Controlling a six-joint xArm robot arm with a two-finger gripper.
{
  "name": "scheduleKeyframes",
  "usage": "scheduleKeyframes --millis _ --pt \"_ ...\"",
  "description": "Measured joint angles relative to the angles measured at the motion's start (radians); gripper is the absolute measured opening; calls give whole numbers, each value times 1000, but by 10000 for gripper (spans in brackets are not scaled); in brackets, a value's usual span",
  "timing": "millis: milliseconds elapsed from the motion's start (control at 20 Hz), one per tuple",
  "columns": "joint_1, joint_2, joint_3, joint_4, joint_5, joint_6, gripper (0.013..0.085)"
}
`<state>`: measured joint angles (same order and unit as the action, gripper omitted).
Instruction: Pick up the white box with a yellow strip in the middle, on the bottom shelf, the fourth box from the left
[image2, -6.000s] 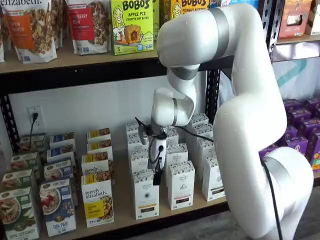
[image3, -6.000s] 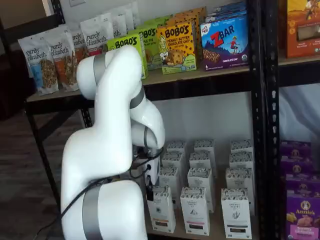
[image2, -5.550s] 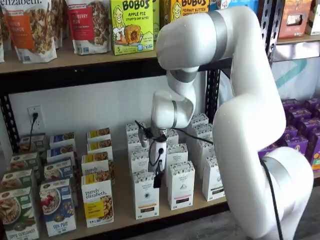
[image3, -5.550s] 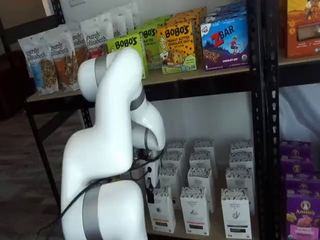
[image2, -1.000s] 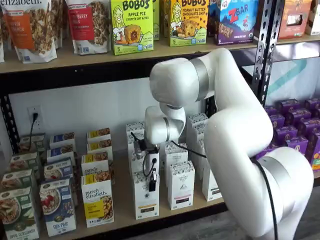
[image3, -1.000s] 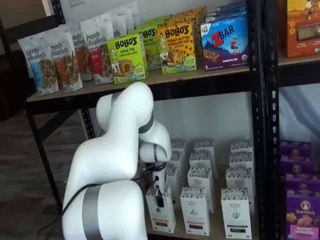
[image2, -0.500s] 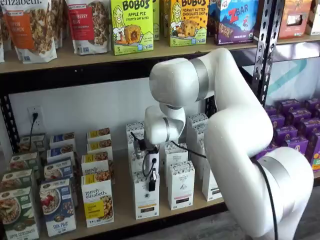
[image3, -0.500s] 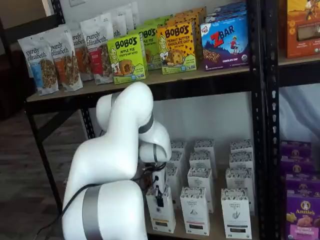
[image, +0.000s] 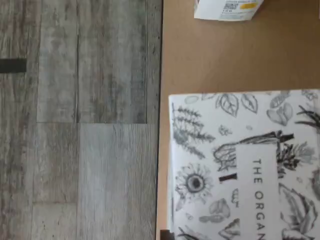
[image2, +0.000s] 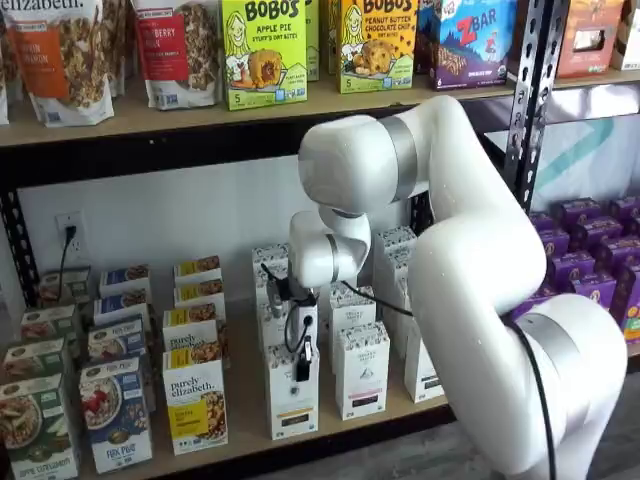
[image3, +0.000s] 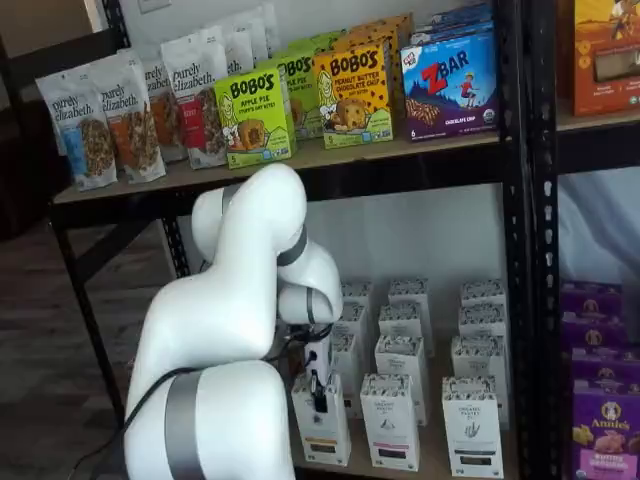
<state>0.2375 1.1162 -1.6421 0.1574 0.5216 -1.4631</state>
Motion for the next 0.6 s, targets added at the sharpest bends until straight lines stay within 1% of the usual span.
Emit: scheduleKeyframes --millis 100,250,600 --pt "0 -4 5 -7 -1 6 530" --pt "1 -16 22 -4 -9 4 530" --pt "3 -70 98 -19 -20 17 530"
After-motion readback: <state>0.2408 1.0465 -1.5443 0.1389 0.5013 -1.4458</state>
